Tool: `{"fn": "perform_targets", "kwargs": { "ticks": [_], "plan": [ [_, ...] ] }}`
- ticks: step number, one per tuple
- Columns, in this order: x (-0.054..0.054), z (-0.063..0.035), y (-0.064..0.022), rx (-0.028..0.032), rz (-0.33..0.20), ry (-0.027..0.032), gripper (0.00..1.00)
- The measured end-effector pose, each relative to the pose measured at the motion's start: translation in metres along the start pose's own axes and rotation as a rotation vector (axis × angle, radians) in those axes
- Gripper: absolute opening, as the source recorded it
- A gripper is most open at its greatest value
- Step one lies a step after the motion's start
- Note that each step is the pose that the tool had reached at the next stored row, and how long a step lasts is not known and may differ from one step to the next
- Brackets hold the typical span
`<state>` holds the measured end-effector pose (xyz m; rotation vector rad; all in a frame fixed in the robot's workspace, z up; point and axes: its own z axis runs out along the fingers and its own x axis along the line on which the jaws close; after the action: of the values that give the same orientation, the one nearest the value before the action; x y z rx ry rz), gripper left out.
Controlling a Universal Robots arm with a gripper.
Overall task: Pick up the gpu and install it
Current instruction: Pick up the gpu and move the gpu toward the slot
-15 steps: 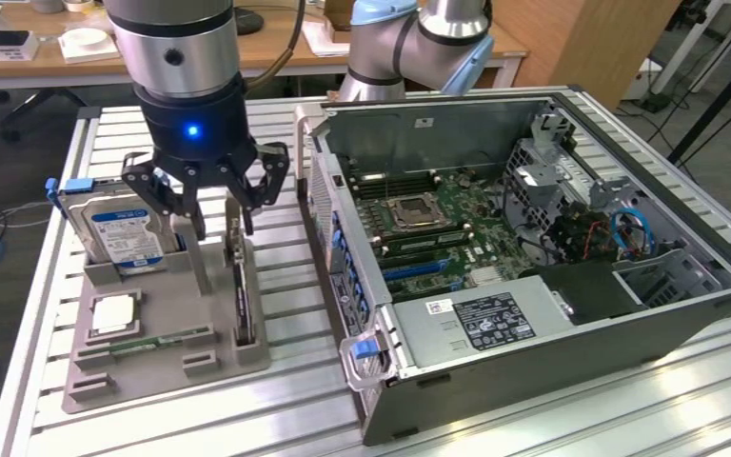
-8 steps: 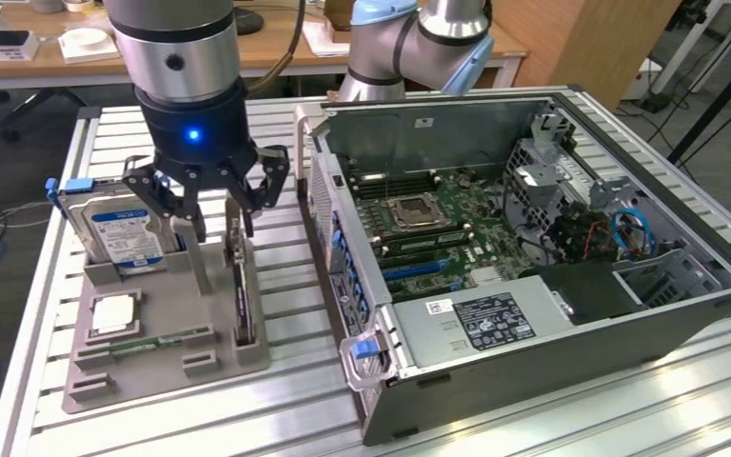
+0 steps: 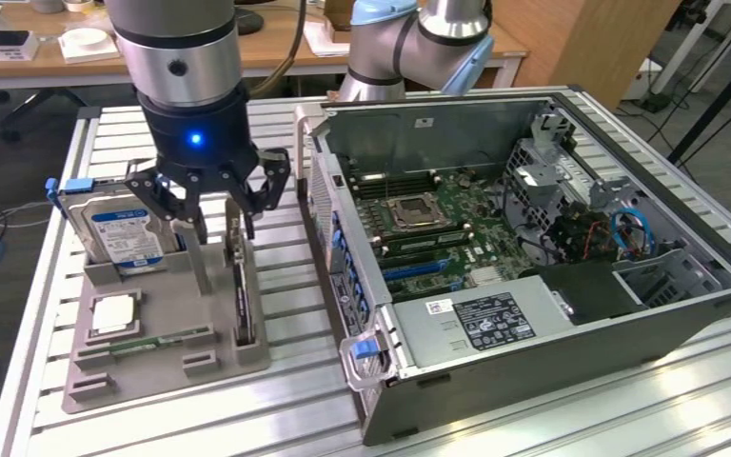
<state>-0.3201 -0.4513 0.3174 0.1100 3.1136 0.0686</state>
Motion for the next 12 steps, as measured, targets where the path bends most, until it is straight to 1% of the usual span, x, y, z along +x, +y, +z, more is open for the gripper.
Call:
{"fn": "perform_targets", "kwargs": {
  "ticks": [6,12],
  "plan": [
    [-0.0046,0.0032,0.0002,-0.0001,0.000,-0.0001,0.53],
    [-0.0052,0.0070,0.0001,0.0000,0.000,-0.0001,0.53]
  ]
}}
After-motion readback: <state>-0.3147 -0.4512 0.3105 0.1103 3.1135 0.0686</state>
